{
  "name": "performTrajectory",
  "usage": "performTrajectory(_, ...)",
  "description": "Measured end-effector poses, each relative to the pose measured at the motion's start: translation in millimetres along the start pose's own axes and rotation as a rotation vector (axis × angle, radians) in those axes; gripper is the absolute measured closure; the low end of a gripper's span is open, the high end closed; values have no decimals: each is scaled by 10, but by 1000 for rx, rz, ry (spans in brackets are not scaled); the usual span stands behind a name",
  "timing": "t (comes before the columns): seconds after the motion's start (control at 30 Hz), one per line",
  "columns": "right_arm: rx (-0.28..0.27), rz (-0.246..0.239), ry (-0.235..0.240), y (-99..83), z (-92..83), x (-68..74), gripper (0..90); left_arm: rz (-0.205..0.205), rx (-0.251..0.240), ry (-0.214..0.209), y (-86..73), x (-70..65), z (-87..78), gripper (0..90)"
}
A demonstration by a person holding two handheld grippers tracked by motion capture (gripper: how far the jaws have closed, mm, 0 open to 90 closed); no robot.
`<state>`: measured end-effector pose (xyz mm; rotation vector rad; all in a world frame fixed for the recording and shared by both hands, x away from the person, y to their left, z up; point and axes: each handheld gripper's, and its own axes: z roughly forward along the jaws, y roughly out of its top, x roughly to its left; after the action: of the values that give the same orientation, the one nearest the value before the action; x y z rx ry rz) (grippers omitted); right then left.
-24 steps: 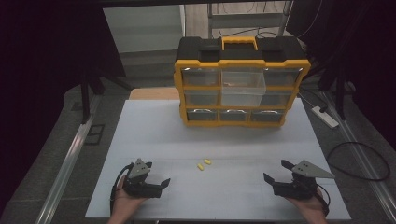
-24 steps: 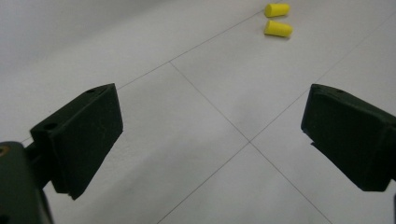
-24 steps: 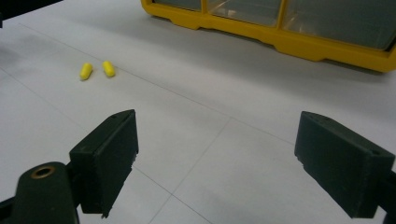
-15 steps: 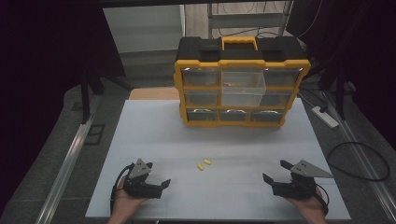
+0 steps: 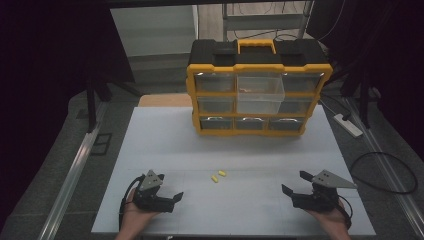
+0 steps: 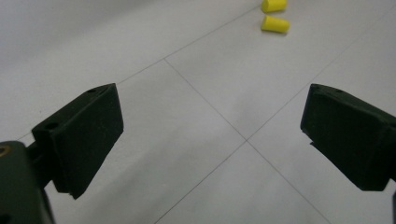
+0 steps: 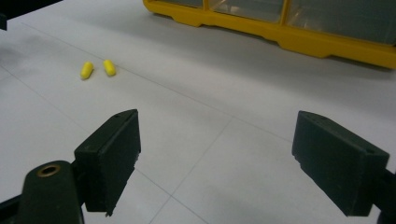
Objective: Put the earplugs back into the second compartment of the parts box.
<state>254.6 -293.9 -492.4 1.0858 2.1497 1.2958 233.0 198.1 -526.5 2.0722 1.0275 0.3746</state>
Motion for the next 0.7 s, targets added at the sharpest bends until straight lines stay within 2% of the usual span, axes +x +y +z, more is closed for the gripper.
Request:
performTrajectory(0.07, -1, 0, 5, 17, 6, 11, 159, -10, -7, -3, 2, -3, -6, 60)
performTrajectory(0.2, 8, -19, -7, 42, 10, 42, 163, -3, -11, -4, 16, -12, -8, 61)
performTrajectory(0.37, 10, -20, 6, 94, 8, 58, 165, 6, -10, -9, 41, -23, 18, 61)
performTrajectory(0.47, 13, -16, 11, 148, 21, 79, 166, 13, -6, -10, 36, -28, 10, 62)
performTrajectory(0.57, 20, -34, 12, 226, 58, 120, 166, 10, -10, -12, 39, -33, 1, 63)
performTrajectory(0.7, 26, -46, 35, 320, 130, 198, 167, 17, -6, -13, 52, -43, 14, 63)
